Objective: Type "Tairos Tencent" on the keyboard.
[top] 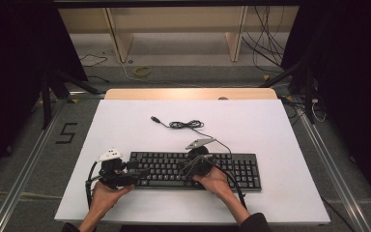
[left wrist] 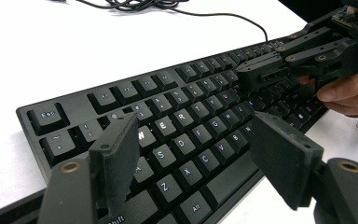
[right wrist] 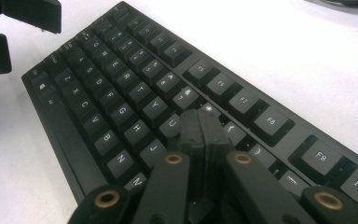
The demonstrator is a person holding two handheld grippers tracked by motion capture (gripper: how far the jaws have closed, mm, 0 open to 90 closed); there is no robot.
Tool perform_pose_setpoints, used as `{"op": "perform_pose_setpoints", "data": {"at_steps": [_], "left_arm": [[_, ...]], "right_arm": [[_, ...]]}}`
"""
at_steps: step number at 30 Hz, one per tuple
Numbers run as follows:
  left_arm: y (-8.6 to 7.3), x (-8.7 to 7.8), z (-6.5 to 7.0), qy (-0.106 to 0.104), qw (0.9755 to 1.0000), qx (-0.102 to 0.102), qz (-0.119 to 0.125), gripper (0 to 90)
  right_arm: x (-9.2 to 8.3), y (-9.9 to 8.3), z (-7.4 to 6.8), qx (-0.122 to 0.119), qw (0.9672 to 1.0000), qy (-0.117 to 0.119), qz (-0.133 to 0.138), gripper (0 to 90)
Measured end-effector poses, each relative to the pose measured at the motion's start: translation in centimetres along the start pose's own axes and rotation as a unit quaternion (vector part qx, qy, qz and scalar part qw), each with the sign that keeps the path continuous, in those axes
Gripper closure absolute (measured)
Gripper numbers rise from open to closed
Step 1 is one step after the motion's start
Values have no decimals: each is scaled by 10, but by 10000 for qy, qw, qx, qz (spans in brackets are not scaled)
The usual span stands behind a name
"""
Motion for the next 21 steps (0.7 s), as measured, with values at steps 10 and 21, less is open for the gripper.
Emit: {"op": "perform_pose_setpoints", "data": {"at_steps": [10,21], "left_arm": [[0,0,1,-6,10000,33,-6,320],[0,1,0,-1,10000,51,-17,319]], "right_arm": [[3,-1,1,11,10000,12,-37,900],[6,-3,0,-80,9999,-116,-57,900]]}}
Point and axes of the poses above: each handheld gripper's, and its own axes: x roughly forward along the jaws, y roughly out of its top, z roughly to its right, the point moved 9 cm from there along x, roughly forward along the jaws, and after that the axes turned 12 degrees about -z, right-handed, at the moved point
